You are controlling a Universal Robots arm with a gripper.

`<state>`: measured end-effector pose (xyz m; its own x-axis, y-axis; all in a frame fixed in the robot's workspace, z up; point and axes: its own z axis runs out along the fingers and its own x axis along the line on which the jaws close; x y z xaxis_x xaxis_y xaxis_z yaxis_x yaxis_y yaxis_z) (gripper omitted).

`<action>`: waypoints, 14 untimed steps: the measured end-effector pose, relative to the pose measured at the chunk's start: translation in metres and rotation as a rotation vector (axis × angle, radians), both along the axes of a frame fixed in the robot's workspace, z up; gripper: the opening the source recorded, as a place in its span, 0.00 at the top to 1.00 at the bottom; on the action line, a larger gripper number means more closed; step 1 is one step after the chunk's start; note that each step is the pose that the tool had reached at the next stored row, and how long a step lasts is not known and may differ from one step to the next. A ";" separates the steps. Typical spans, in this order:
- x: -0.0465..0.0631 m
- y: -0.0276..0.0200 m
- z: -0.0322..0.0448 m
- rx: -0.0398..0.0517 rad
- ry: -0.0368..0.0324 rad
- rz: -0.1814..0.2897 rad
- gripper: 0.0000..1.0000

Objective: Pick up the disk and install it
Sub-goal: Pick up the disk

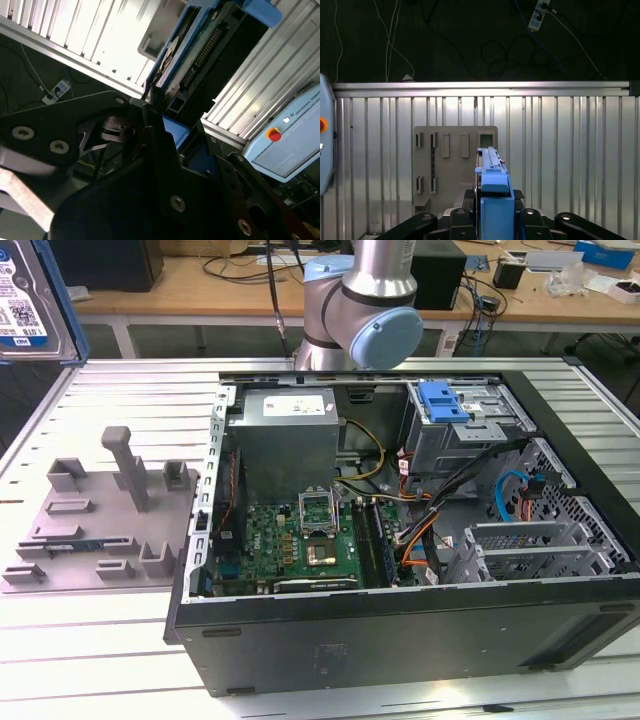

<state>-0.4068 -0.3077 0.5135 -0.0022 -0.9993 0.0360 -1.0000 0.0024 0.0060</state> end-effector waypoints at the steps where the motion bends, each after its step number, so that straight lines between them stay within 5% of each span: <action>1: 0.000 0.0000 0.0000 0.0000 -0.0001 0.000 0.64; 14: 0.000 0.0000 0.0002 0.0000 -0.0001 0.000 0.64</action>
